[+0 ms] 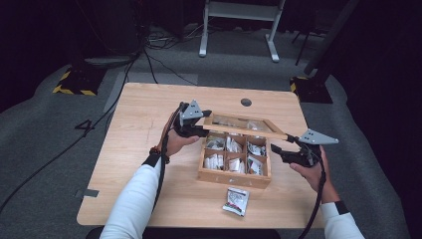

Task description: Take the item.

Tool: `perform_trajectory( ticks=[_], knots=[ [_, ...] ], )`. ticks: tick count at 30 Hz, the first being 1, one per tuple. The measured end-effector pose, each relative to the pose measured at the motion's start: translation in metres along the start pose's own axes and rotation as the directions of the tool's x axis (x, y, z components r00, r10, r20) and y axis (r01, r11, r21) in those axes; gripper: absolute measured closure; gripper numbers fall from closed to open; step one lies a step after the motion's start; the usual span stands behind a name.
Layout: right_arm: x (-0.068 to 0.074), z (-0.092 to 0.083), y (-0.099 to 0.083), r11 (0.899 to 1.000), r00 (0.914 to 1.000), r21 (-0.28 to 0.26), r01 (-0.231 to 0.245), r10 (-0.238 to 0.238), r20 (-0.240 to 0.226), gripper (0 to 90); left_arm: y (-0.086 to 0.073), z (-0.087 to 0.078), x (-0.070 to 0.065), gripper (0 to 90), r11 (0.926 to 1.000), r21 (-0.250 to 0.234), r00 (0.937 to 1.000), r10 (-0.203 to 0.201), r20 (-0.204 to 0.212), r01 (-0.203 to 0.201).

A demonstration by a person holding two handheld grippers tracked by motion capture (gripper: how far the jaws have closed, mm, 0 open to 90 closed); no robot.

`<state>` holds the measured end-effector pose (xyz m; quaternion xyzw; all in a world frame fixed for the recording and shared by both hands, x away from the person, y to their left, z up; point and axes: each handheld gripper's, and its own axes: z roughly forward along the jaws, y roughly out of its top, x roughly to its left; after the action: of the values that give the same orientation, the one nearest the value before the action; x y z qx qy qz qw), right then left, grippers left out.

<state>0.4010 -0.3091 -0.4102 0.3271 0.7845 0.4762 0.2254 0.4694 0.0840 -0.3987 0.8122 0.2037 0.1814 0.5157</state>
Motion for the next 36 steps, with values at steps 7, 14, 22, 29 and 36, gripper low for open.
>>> perform_trajectory(
  ticks=[7,14,22,29,36],
  knots=[
    [0.003,-0.001,0.005,1.0,1.0,-0.016,0.003,-0.003,0.002,34.1,-0.003,-0.003,-0.007,43.8,0.9994,0.02,0.9995,0.029,-0.013,-0.029],
    [0.005,-0.002,0.01,0.999,0.9999,-0.043,0.009,-0.009,0.009,37.6,-0.007,-0.006,-0.012,41.9,0.9993,0.008,0.9992,0.037,-0.017,-0.037],
    [0.01,-0.007,0.014,0.998,0.9994,-0.062,0.033,-0.033,0.003,43.5,-0.011,-0.009,-0.019,39.0,0.9986,0.003,0.9983,0.052,-0.024,-0.052],
    [0.018,-0.008,0.013,0.997,0.9979,-0.054,0.062,-0.063,-0.015,46.7,-0.013,-0.013,-0.025,36.9,0.9981,0.011,0.9975,0.062,-0.033,-0.061],
    [0.024,-0.014,0.009,0.996,0.9964,-0.034,0.081,-0.082,-0.022,46.3,-0.019,-0.02,-0.03,32.1,0.9995,0.023,0.9996,0.022,-0.02,-0.022]
  ],
)
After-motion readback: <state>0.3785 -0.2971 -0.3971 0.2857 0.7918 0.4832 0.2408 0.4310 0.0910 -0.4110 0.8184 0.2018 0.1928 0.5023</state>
